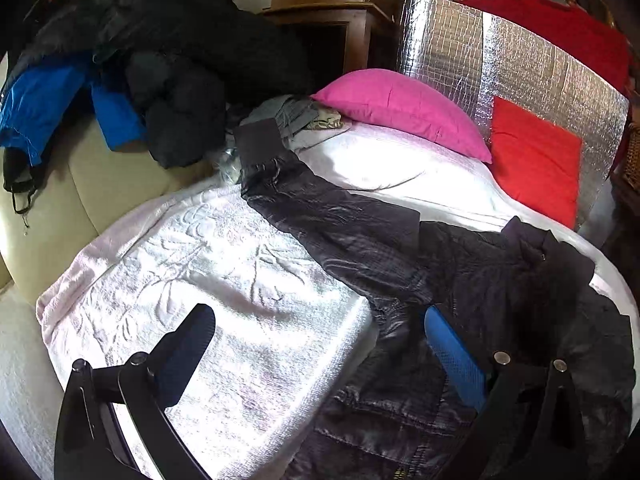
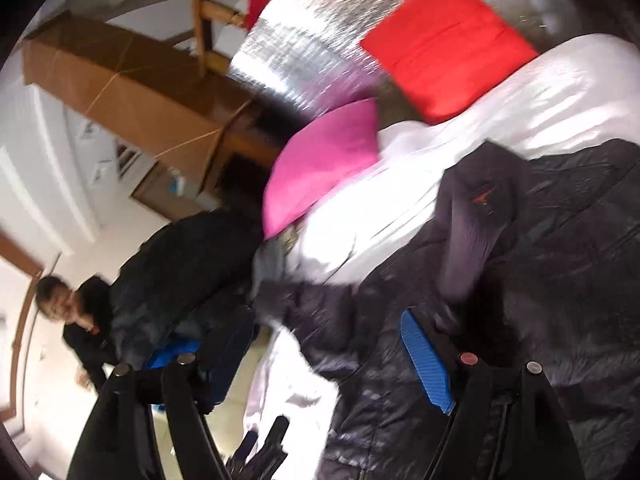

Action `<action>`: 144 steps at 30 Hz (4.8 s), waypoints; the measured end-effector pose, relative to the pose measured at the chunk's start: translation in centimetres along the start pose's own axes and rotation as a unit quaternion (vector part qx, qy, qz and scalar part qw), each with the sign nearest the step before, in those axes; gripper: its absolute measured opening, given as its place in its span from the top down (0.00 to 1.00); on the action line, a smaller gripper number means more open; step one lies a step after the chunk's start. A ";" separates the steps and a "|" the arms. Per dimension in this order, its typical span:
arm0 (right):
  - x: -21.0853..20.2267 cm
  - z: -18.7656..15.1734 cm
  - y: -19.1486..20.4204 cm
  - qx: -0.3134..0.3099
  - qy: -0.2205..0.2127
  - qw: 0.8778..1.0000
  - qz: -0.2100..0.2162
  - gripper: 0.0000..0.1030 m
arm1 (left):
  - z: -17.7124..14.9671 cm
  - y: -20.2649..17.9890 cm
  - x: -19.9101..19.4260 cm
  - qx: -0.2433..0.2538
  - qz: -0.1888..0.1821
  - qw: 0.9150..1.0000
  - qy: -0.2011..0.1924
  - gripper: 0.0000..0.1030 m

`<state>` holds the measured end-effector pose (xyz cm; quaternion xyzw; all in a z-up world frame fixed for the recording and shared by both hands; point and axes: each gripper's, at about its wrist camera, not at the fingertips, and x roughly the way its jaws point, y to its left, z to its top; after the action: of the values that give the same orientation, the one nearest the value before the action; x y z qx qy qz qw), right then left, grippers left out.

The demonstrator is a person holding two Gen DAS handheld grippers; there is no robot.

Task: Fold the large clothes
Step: 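Grasp the jacket sleeve with the right gripper and lift it, then fold the held sleeve across the jacket body with the right gripper, then grasp the other sleeve cuff with the left gripper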

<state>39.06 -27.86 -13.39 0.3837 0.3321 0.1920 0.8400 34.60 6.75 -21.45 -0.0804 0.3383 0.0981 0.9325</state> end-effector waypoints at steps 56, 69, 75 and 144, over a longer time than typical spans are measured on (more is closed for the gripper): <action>-7.7 -1.7 -15.3 -0.071 -0.078 0.941 -0.321 0.60 | -3.2 -13.6 10.0 0.142 -0.038 0.977 0.155 0.24; -4.7 -3.4 -14.7 -0.100 0.001 0.930 -0.353 0.36 | 0.3 -10.3 4.4 0.116 -0.061 0.989 0.066 0.23; -4.1 -4.8 -11.3 -0.155 -0.003 0.924 -0.348 0.37 | 1.4 -6.4 5.1 0.096 -0.039 0.993 0.062 0.23; -4.0 -5.4 -14.7 -0.091 -0.015 0.965 -0.247 0.36 | 14.5 12.8 30.0 -0.129 -0.030 0.980 0.148 0.76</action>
<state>33.47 -36.68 -25.76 0.2148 0.3851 0.0020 0.8975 63.01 26.09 -30.95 -0.2240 0.4541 0.1003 0.8565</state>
